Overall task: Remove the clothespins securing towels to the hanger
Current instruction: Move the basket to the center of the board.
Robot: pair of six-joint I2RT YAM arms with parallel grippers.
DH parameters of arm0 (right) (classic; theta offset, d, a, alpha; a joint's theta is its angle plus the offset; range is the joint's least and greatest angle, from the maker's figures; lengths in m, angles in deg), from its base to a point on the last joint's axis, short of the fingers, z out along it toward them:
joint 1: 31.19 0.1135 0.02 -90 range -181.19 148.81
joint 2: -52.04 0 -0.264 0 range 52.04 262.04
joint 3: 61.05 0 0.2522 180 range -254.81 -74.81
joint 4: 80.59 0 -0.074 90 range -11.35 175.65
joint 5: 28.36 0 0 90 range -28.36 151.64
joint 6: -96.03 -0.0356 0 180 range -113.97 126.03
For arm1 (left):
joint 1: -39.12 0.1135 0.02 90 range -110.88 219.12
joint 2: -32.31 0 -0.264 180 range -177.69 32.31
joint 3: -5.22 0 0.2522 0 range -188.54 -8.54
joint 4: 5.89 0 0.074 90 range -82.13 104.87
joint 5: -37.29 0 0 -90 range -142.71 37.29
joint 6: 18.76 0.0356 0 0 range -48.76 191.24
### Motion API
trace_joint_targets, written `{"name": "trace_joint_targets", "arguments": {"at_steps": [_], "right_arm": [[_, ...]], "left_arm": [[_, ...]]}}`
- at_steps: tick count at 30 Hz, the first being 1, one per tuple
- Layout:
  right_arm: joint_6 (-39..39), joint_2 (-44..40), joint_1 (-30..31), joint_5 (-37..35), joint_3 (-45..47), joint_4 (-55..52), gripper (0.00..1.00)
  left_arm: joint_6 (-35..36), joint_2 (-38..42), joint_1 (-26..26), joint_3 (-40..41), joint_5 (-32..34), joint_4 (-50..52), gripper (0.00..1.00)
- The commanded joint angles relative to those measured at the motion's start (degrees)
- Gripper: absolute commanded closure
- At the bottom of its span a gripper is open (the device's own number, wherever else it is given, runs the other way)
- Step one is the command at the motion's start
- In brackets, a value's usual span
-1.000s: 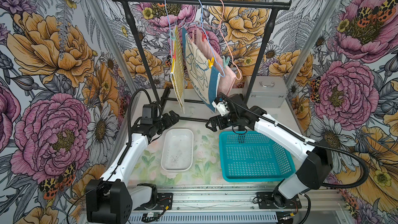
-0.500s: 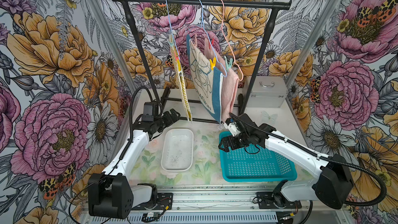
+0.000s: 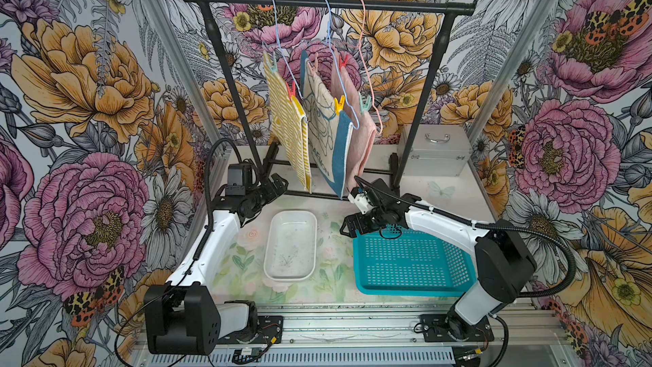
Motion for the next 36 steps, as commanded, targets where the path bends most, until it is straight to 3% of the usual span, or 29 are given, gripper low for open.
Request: {"name": "trace_joint_targets", "arguments": {"at_steps": [1, 16, 22, 29, 36], "right_arm": [[1.1, 3.0, 1.0, 1.6, -6.8, 4.5, 0.01], [2.6, 21.8, 3.1, 4.3, -30.4, 4.3, 0.01], [3.4, 24.9, 3.7, 6.2, -36.6, 4.2, 0.01], [6.1, 17.0, 4.0, 4.3, -33.0, 3.4, 0.01], [4.9, 0.1, 3.2, -1.4, -17.8, -0.6, 0.01]], "left_arm": [[1.6, 0.6, 1.9, -2.4, 0.0, -0.2, 0.01], [3.2, -1.6, 6.0, -5.7, -0.1, 0.0, 0.01], [3.6, -2.6, 6.7, -6.8, 0.1, 0.1, 0.01], [4.1, -3.8, 6.8, -7.9, 0.2, 0.0, 0.01], [5.3, -3.8, 5.4, -8.1, 0.8, 0.8, 0.01]]}}
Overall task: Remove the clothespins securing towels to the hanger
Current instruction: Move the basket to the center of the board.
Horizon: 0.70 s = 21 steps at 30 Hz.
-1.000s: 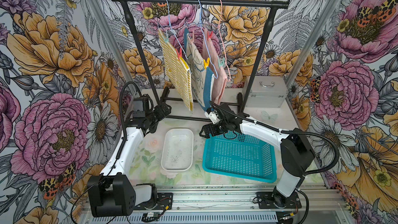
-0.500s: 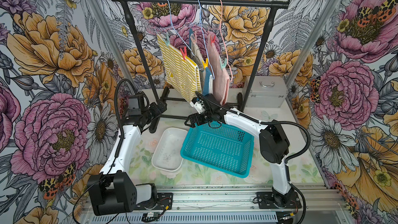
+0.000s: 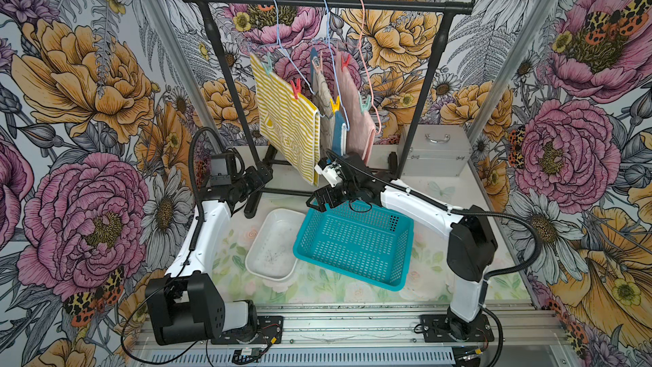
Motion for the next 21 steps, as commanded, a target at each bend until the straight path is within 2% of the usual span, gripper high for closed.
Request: {"name": "trace_joint_targets", "arguments": {"at_steps": [1, 7, 11, 16, 21], "right_arm": [[-0.2, -8.7, -0.5, -3.4, 6.4, -2.8, 0.01], [-3.4, -19.1, -1.0, -5.0, 21.2, -6.3, 0.01], [-3.4, -20.6, -1.1, -5.6, 25.9, -6.3, 0.01], [-0.6, -13.9, -2.0, -8.4, 21.5, -5.9, 0.01], [1.4, -2.4, -2.0, -5.4, 10.6, -3.9, 0.02]], "left_arm": [[2.3, 0.0, -1.0, -1.7, 0.9, 0.6, 0.01], [2.2, 0.6, -3.1, -0.2, 2.1, 0.7, 0.01], [1.9, 0.3, -4.6, 0.2, 2.7, 0.7, 0.01], [1.6, 0.0, -5.6, 0.0, 3.4, 0.7, 0.01], [1.7, 0.2, -5.5, 0.0, 3.3, 0.6, 0.01]]}}
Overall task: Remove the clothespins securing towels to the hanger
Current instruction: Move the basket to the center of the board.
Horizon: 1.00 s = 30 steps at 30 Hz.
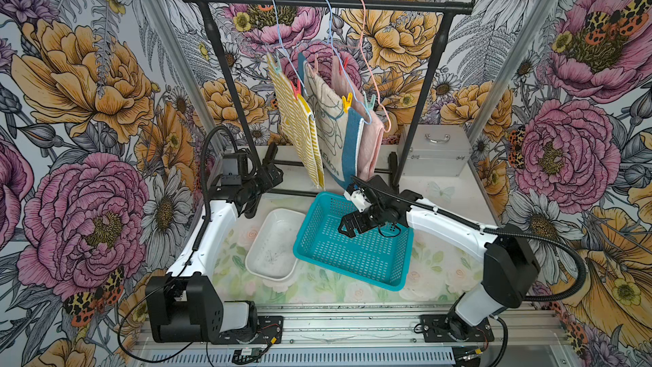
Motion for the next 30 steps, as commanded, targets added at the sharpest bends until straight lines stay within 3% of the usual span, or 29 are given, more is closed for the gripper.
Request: {"name": "trace_joint_targets", "arguments": {"at_steps": [1, 10, 17, 26, 30], "right_arm": [[1.8, 6.4, -0.5, 1.5, -7.1, 4.2, 0.02], [1.1, 23.8, -0.4, 10.7, -28.2, 5.5, 0.02], [0.3, 32.8, 1.8, 13.2, -39.5, 5.3, 0.02], [-0.9, 35.1, 4.2, 15.9, -46.2, 5.3, 0.02], [0.2, 28.9, 4.2, 14.4, -41.5, 5.3, 0.01]], "left_arm": [[1.0, 0.3, 0.1, 0.1, 1.4, -0.1, 0.01], [1.3, 0.5, 1.4, -1.3, 0.4, 0.0, 0.01], [1.4, 1.0, 2.9, -2.2, -0.6, 0.0, 0.01], [1.5, 1.5, 3.8, -2.1, -1.0, -0.1, 0.01], [1.4, 1.1, 3.3, -2.0, -0.7, -0.1, 0.01]]}}
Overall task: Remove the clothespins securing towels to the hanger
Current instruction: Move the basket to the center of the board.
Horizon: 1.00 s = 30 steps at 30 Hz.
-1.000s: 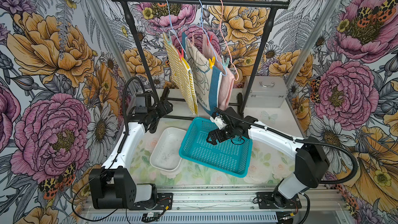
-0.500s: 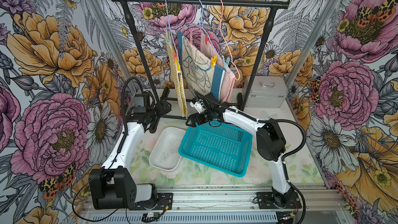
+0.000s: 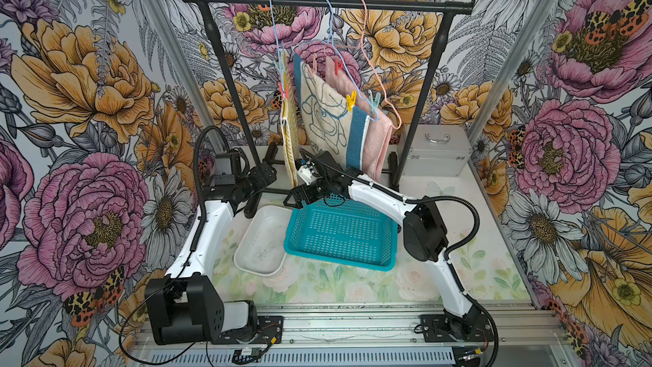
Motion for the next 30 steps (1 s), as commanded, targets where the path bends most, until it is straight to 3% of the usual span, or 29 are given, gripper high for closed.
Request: {"name": "trace_joint_targets", "arguments": {"at_steps": [1, 9, 14, 21, 30], "right_arm": [[0.9, -7.4, 0.0, -0.3, 4.0, 0.5, 0.01], [-2.6, -30.2, -2.8, -12.5, 30.4, -3.5, 0.00], [-5.2, -35.7, -5.9, -15.3, 40.9, -4.8, 0.00], [-4.0, -29.0, -10.4, -17.2, 35.1, -5.3, 0.00], [-1.0, -23.1, -15.7, -25.8, 26.4, -5.9, 0.00]], "left_arm": [[1.0, 0.8, -0.3, -1.7, -0.2, -0.3, 0.02], [1.6, 0.3, -4.1, -1.4, 1.6, -0.2, 0.01], [0.9, -0.2, -6.5, -0.7, 2.4, -0.3, 0.02], [0.4, -2.3, -8.8, -2.2, 3.3, -0.4, 0.01], [0.5, -3.7, -9.6, -5.2, 3.6, -0.4, 0.01]]}}
